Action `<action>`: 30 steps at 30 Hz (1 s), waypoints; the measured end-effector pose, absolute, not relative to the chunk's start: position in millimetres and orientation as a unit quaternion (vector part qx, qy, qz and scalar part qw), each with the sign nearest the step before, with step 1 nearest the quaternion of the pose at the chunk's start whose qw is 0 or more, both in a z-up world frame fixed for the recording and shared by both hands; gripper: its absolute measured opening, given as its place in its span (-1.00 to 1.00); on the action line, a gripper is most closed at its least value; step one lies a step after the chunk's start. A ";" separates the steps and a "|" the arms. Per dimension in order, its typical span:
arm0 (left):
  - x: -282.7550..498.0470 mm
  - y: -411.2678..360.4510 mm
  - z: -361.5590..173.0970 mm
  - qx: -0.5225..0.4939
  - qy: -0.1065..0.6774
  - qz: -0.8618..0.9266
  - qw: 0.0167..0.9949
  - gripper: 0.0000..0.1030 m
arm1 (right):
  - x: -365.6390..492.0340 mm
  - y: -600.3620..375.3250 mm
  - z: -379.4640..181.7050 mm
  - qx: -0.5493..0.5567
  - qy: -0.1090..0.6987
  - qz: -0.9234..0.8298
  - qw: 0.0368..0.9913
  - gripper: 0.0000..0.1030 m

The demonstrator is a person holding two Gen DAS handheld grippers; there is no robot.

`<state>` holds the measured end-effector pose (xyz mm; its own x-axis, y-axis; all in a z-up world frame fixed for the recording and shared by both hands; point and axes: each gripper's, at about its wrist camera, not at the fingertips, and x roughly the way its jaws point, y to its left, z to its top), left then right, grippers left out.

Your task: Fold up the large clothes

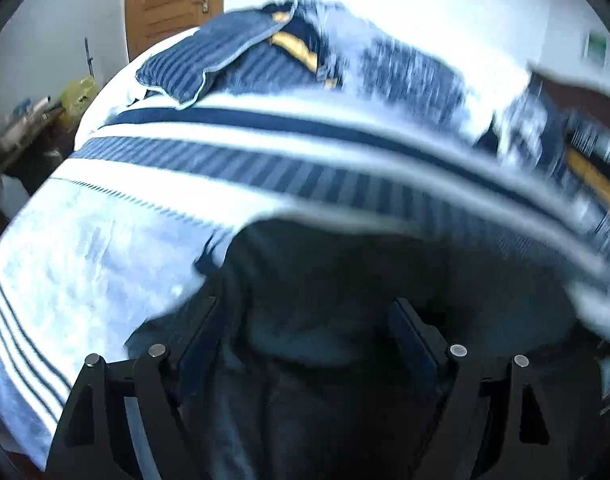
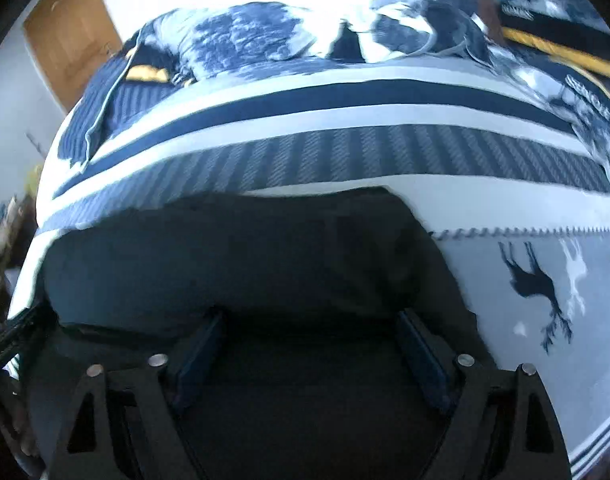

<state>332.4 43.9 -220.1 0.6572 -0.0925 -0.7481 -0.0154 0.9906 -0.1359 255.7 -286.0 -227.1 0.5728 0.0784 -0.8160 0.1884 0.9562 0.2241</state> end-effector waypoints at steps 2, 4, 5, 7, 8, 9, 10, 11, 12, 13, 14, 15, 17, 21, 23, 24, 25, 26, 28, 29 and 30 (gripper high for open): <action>348.6 33.5 -217.2 -0.031 0.397 -0.011 0.917 0.66 | 266.6 -264.4 -211.8 0.104 0.454 -0.015 0.885 0.68; 376.7 24.5 -235.0 0.033 0.415 0.027 0.909 0.66 | 284.1 -248.2 -211.2 0.086 0.461 0.002 0.883 0.68; 390.1 27.4 -249.4 0.048 0.432 0.044 0.900 0.66 | 299.2 -242.5 -219.5 0.074 0.476 -0.001 0.877 0.67; 410.0 51.3 -276.7 -0.003 0.475 0.048 0.879 0.66 | 314.5 -252.4 -237.3 0.073 0.493 -0.019 0.867 0.67; 411.5 63.1 -280.9 -0.037 0.475 0.045 0.878 0.69 | 318.5 -265.5 -247.6 0.093 0.501 -0.027 0.860 0.67; 412.8 74.3 -285.3 -0.068 0.475 0.047 0.876 0.70 | 319.9 -284.5 -255.4 0.124 0.502 -0.034 0.855 0.67; 413.9 87.4 -292.8 -0.108 0.479 0.046 0.870 0.70 | 318.3 -297.9 -260.1 0.142 0.499 -0.042 0.854 0.66; 415.5 94.1 -298.5 -0.131 0.483 0.039 0.865 0.70 | 316.3 -312.3 -264.4 0.152 0.497 -0.056 0.852 0.66; 416.3 100.6 -305.1 -0.154 0.484 0.034 0.861 0.70 | 315.0 -324.6 -269.3 0.157 0.499 -0.070 0.850 0.66; 416.2 101.0 -306.3 -0.157 0.482 0.034 0.861 0.70 | 314.4 -335.6 -274.8 0.165 0.500 -0.082 0.846 0.66; 416.3 101.8 -308.4 -0.155 0.479 0.033 0.864 0.70 | 312.0 -348.8 -283.8 0.181 0.504 -0.094 0.839 0.66; 414.6 100.8 -309.1 -0.151 0.477 0.034 0.865 0.71 | 307.4 -360.8 -292.8 0.197 0.508 -0.101 0.832 0.66; 412.9 96.6 -311.5 -0.140 0.478 0.035 0.867 0.73 | 297.0 -372.7 -298.8 0.222 0.490 -0.082 0.839 0.64; 398.1 95.1 -297.2 -0.130 0.475 0.043 0.869 0.73 | 286.9 -355.1 -288.0 0.123 0.504 -0.110 0.848 0.64; 373.8 101.9 -268.9 -0.116 0.452 0.045 0.883 0.73 | 265.6 -346.7 -259.5 0.107 0.479 -0.115 0.863 0.64; 354.6 103.3 -251.4 -0.104 0.437 0.041 0.892 0.73 | 252.6 -341.1 -245.2 0.109 0.466 -0.111 0.871 0.64; 338.2 103.9 -239.0 -0.095 0.426 0.036 0.899 0.73 | 231.5 -334.4 -225.4 0.107 0.448 -0.110 0.881 0.64; 316.1 104.8 -225.3 -0.085 0.415 0.039 0.905 0.73 | 210.4 -328.0 -209.6 0.111 0.434 -0.103 0.888 0.65; 272.7 104.1 -203.0 -0.071 0.402 0.046 0.912 0.73 | 173.4 -313.3 -187.0 0.140 0.427 -0.074 0.890 0.65; 243.3 102.3 -191.5 -0.068 0.392 0.040 0.917 0.73 | 154.1 -301.8 -178.8 0.162 0.426 -0.056 0.888 0.65; 213.8 98.8 -182.0 -0.064 0.385 0.040 0.920 0.73 | 140.3 -291.4 -174.9 0.177 0.426 -0.046 0.886 0.65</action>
<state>213.8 98.8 -182.0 0.6999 0.0250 -0.7138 -0.1232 0.9886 -0.0862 140.3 -291.4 -174.9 0.6323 0.0686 -0.7717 0.2330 0.9331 0.2740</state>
